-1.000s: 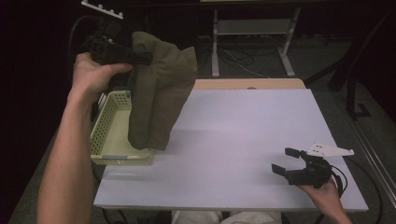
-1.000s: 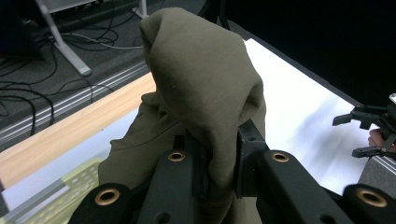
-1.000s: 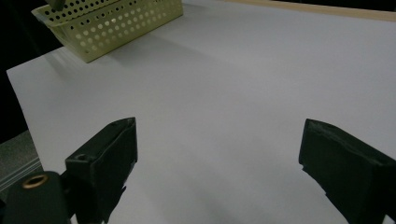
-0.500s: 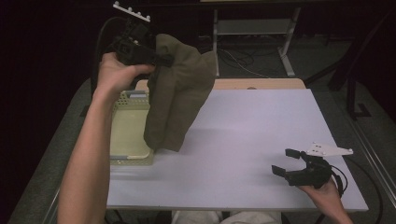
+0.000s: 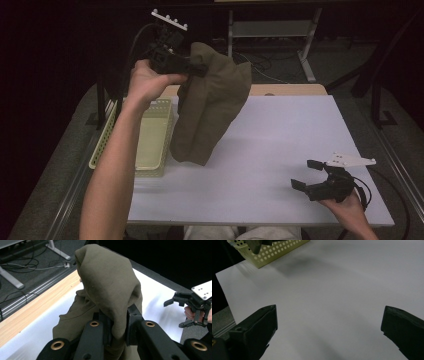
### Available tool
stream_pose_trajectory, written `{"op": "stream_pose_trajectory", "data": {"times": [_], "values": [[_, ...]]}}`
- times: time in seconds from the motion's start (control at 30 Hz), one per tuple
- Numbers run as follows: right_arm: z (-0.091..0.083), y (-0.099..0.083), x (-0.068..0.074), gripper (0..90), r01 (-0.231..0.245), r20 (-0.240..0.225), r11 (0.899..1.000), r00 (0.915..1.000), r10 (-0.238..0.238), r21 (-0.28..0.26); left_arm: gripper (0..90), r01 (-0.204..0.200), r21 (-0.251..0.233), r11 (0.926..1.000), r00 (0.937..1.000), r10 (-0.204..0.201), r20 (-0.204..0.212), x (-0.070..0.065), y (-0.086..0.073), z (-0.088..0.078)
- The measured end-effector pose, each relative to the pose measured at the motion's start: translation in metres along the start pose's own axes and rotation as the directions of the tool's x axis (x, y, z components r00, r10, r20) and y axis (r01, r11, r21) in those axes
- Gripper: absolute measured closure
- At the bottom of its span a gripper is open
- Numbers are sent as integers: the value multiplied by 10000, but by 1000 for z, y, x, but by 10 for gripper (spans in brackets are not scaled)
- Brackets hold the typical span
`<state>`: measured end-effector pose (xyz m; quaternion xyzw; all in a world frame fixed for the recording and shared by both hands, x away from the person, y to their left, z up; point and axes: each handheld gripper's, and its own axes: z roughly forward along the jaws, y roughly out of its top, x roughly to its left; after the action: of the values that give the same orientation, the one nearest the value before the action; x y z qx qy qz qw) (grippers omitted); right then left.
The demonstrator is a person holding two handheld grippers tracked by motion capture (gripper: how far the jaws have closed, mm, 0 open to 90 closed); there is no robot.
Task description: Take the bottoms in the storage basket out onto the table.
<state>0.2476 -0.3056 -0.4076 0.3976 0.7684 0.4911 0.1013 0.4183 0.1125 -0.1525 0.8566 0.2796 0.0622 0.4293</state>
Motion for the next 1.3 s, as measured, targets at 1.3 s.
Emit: {"op": "stream_pose_trajectory", "data": {"times": [1.3], "values": [[0,-1,0,5,88,-64,9999,9999,-88,83,782,-612,365,9975,9898,560,1311,-12,-6,90]]}}
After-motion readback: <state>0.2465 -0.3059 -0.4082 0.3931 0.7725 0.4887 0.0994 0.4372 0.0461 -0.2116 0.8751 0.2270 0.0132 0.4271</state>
